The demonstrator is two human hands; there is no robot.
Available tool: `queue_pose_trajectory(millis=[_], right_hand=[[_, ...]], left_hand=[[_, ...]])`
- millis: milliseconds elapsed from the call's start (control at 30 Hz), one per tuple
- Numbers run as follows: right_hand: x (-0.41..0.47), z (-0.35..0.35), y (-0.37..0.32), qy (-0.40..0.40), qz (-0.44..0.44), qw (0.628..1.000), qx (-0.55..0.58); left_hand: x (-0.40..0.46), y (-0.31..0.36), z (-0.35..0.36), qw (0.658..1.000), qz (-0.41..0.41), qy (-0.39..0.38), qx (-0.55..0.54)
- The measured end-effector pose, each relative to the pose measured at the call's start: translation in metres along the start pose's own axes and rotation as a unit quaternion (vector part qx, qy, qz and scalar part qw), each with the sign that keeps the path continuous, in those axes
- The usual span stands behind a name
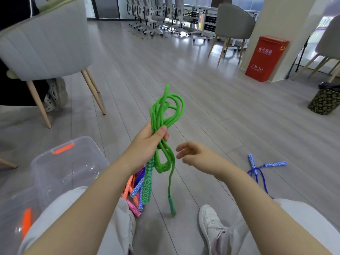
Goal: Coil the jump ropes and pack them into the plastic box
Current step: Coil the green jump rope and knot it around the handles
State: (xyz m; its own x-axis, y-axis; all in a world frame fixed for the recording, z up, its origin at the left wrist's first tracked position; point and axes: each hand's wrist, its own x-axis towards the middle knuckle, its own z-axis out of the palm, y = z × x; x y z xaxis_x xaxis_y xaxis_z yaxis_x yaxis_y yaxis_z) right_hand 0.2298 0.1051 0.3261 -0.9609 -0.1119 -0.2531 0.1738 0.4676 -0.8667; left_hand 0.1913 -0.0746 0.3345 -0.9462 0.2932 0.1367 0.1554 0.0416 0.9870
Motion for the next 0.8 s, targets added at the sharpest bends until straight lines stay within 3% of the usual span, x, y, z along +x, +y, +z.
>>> queue_pose_trajectory(millis=[167, 267, 367, 600, 800], right_hand=[[0.005, 0.024, 0.012, -0.098, -0.011, 0.993, -0.058], [0.005, 0.02, 0.017, -0.13, 0.009, 0.983, -0.126], [0.004, 0.01, 0.015, -0.144, 0.024, 0.982, -0.116], [-0.011, -0.025, 0.011, -0.108, 0.046, 0.984, -0.136], [-0.015, -0.029, 0.002, 0.004, -0.019, 0.997, -0.073]], left_hand=[[0.0, 0.005, -0.006, 0.993, -0.008, 0.01, -0.115], [0.005, 0.008, -0.014, 0.981, -0.019, 0.051, -0.188], [0.012, 0.009, -0.028, 0.968, -0.018, 0.104, -0.225], [0.023, 0.001, -0.062, 0.931, -0.006, 0.335, -0.145], [0.022, -0.005, -0.063, 0.946, 0.026, 0.321, 0.022]])
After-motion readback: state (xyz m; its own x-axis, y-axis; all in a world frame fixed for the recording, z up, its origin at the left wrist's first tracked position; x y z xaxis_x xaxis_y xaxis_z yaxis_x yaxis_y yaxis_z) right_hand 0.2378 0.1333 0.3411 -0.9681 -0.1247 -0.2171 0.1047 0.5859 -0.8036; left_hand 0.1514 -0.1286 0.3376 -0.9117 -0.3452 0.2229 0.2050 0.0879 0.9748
